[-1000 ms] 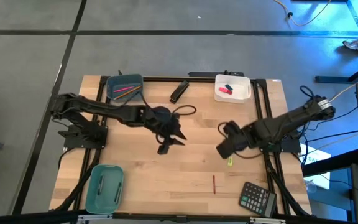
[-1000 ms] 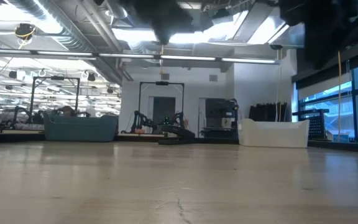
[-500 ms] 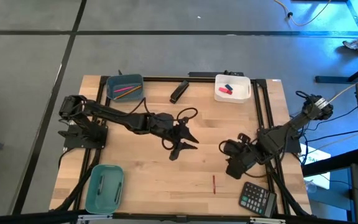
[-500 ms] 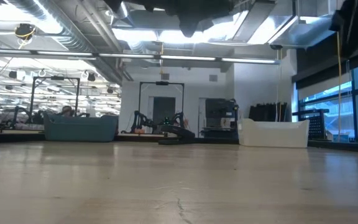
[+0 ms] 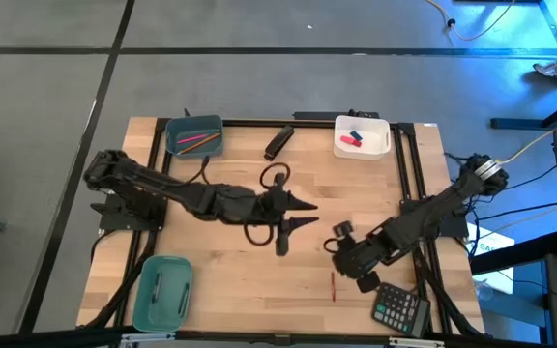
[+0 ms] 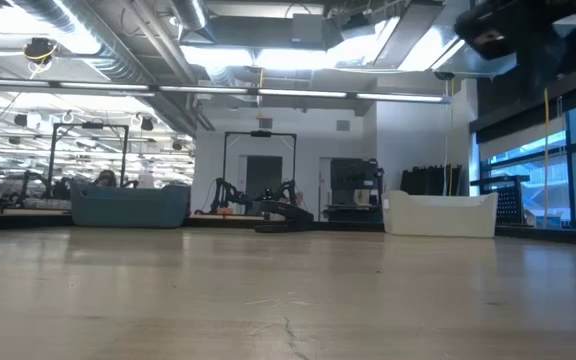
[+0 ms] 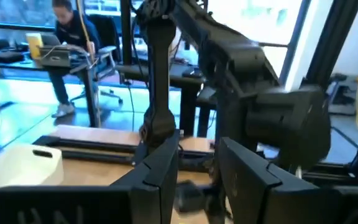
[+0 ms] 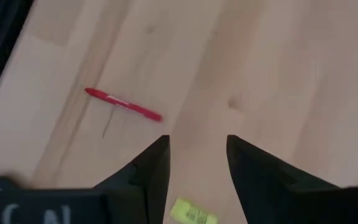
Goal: Sort crayons/erasers/pens/pencils in bins
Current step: Put the red crayon into the green bin
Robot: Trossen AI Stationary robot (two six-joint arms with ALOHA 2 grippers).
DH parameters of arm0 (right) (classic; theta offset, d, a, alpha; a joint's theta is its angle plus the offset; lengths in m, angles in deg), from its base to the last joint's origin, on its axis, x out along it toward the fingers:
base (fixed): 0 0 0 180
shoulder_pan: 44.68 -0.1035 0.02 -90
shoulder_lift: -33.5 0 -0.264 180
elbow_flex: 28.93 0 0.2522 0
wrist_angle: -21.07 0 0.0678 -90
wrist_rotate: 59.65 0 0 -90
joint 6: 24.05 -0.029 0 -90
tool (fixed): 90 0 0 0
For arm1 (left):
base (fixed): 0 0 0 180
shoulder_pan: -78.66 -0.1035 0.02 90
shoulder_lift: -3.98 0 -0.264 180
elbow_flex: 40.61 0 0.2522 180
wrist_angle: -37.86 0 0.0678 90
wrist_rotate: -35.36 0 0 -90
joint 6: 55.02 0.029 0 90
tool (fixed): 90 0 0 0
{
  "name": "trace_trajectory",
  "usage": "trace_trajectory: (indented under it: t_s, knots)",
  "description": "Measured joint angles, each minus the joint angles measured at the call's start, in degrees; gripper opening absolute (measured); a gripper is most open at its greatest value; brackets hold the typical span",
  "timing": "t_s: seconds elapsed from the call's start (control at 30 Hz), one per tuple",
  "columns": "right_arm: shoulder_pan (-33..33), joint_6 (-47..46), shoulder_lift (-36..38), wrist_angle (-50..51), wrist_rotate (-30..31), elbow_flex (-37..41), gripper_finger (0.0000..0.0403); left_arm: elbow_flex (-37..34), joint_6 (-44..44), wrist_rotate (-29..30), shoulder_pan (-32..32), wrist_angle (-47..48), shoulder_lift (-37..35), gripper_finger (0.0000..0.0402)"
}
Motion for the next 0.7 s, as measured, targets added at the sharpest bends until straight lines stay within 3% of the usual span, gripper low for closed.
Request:
trace_trajectory:
  t_s: [0.13,0.4,0.57,0.7]
  knots:
    - [0.05,9.19,-3.74,-5.16,-1.29,0.00,0.0161,3.61,-0.23,7.10,4.67,5.64,0.34,0.0110]
    - [0.05,27.16,-9.89,-12.88,-7.02,-0.04,0.0161,4.61,-3.23,19.23,15.42,6.07,0.30,0.0110]
    - [0.29,36.74,-14.54,-13.01,-8.48,-0.04,0.0161,4.61,-5.28,28.06,19.51,6.96,0.30,0.0110]
    - [0.42,42.18,-17.47,-12.42,-8.58,-0.04,0.0161,4.61,-6.43,31.50,21.60,7.73,0.30,0.0110]
